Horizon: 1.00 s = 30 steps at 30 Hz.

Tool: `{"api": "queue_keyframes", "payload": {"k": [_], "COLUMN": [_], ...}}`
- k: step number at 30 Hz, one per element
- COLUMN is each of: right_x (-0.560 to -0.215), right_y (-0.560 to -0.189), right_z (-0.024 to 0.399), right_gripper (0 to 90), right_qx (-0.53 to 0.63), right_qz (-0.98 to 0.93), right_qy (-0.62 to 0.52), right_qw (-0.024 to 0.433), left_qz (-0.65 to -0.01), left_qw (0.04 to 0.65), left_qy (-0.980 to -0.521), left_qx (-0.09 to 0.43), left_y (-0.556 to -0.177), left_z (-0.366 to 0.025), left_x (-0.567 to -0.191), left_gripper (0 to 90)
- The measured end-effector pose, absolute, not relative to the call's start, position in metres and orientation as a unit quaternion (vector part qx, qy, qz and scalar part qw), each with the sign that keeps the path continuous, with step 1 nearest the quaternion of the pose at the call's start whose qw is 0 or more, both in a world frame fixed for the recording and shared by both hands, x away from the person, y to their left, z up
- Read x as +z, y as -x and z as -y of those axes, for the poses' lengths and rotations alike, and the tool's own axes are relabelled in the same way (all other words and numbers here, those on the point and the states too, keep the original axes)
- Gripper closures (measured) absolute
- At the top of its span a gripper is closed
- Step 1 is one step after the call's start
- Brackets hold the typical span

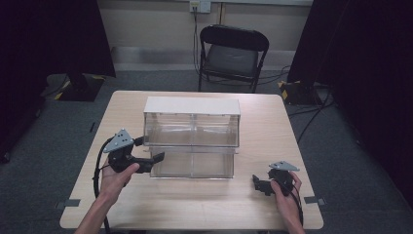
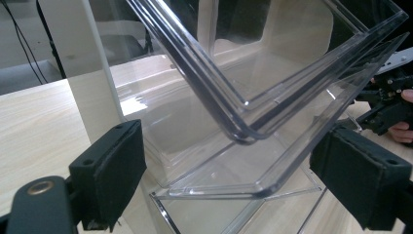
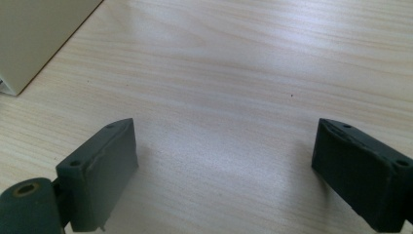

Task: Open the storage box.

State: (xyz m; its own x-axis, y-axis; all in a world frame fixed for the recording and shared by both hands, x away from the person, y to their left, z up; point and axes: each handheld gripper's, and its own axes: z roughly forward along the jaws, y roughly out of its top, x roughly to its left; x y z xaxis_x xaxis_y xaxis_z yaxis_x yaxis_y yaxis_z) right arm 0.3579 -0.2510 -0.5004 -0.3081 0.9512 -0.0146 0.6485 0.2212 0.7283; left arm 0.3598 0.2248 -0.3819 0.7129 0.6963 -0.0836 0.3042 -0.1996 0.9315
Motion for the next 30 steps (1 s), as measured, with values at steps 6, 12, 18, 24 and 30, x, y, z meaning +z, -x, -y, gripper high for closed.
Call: {"api": "queue_keyframes", "payload": {"k": [6,12,18,24,30], "right_x": [-0.5004,-0.5004,-0.5004,-0.5004,-0.5004], "right_y": [-0.3579,-0.3579,-0.3579,-0.3579,-0.3579], "right_z": [0.2509,0.2510,0.2510,0.2509,0.2510], "right_gripper": [8.6,8.6,8.6,8.6,8.6], "right_qx": [0.317,0.317,0.317,0.317,0.317], "right_qz": [-0.744,-0.744,-0.744,-0.744,-0.744], "right_qy": [-0.538,-0.538,-0.538,-0.538,-0.537], "right_qw": [0.239,0.239,0.239,0.239,0.239], "left_qz": [-0.334,-0.336,-0.335,-0.338,-0.339], "left_qw": [0.534,0.536,0.535,0.540,0.539], "left_qy": [-0.756,-0.754,-0.755,-0.751,-0.752], "left_qx": [0.182,0.179,0.177,0.174,0.170], "left_y": [-0.3605,-0.3609,-0.3615,-0.3620,-0.3628], "left_z": [-0.2239,-0.2237,-0.2242,-0.2239,-0.2244], "left_x": [-0.3802,-0.3806,-0.3805,-0.3817,-0.3819], "left_gripper": [11.5,11.3,11.1,10.6,10.2]}}
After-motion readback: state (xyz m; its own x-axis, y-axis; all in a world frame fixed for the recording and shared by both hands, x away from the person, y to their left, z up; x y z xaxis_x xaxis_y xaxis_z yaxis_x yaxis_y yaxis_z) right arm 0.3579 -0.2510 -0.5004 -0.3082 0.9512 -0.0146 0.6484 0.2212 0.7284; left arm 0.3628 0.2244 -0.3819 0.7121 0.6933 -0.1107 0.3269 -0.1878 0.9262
